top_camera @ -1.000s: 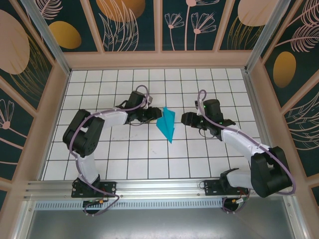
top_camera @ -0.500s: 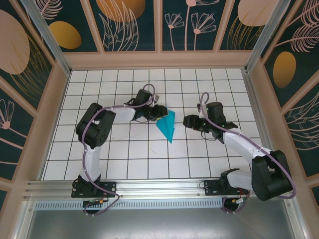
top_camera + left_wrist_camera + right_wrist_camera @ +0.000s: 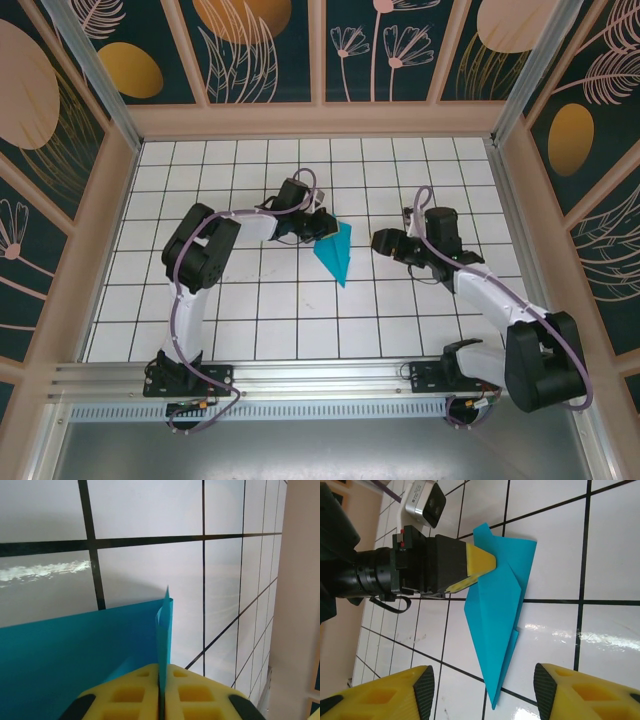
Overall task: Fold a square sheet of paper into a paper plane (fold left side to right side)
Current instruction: Turn over the paper at the center of the table.
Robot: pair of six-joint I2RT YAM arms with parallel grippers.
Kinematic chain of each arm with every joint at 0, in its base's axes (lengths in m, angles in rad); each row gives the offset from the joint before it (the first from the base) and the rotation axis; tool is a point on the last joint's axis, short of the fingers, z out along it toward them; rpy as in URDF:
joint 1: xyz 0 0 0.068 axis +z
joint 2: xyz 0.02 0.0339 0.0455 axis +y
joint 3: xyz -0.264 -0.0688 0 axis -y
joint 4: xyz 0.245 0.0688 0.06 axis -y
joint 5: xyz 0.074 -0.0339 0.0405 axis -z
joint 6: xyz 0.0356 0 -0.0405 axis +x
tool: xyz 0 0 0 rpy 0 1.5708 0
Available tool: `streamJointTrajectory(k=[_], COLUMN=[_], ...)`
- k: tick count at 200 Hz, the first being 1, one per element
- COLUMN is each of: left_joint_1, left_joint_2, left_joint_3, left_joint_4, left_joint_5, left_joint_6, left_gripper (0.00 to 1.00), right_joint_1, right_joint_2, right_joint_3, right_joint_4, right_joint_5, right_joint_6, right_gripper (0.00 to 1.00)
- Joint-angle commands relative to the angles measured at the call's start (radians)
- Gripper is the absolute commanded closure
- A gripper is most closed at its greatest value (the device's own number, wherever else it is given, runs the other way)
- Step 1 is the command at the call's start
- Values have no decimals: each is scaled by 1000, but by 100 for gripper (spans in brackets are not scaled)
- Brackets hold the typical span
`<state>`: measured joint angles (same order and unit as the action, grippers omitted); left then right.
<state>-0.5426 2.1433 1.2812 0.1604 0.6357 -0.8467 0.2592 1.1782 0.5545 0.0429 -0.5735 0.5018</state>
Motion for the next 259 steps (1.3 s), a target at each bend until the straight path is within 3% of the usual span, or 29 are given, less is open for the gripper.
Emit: streamJointTrajectory(k=[1, 61, 92, 183, 197, 214, 233, 259], left_joint_1=[-4, 3, 3, 2, 1, 2, 1, 1], left_joint_2=[-110, -335, -397, -471, -471, -471, -470, -469], left_joint_3=[19, 96, 109, 63, 58, 49, 40, 31], left_joint_4=[1, -58, -7, 165, 167, 167, 168, 168], left_joint_5=[-9, -45, -20, 90, 97, 97, 98, 96], left_joint_6=[35, 47, 1, -138, -141, -141, -145, -146], left_gripper=[92, 92, 92, 90, 90, 90, 90, 90], right_joint_1=[-37, -69, -57, 91, 105, 114, 115, 114], right_joint_2=[-45, -100, -83, 74, 93, 101, 96, 89], right_joint_3=[-32, -69, -66, 1, 11, 27, 27, 20], right_joint_4=[118, 380, 531, 768, 801, 800, 798, 789], right_joint_5=[-100, -317, -374, -369, -370, -371, -371, -371], right_joint_6=[65, 183, 268, 425, 445, 449, 452, 449], right_gripper=[36, 2, 1, 1, 8, 27, 39, 51])
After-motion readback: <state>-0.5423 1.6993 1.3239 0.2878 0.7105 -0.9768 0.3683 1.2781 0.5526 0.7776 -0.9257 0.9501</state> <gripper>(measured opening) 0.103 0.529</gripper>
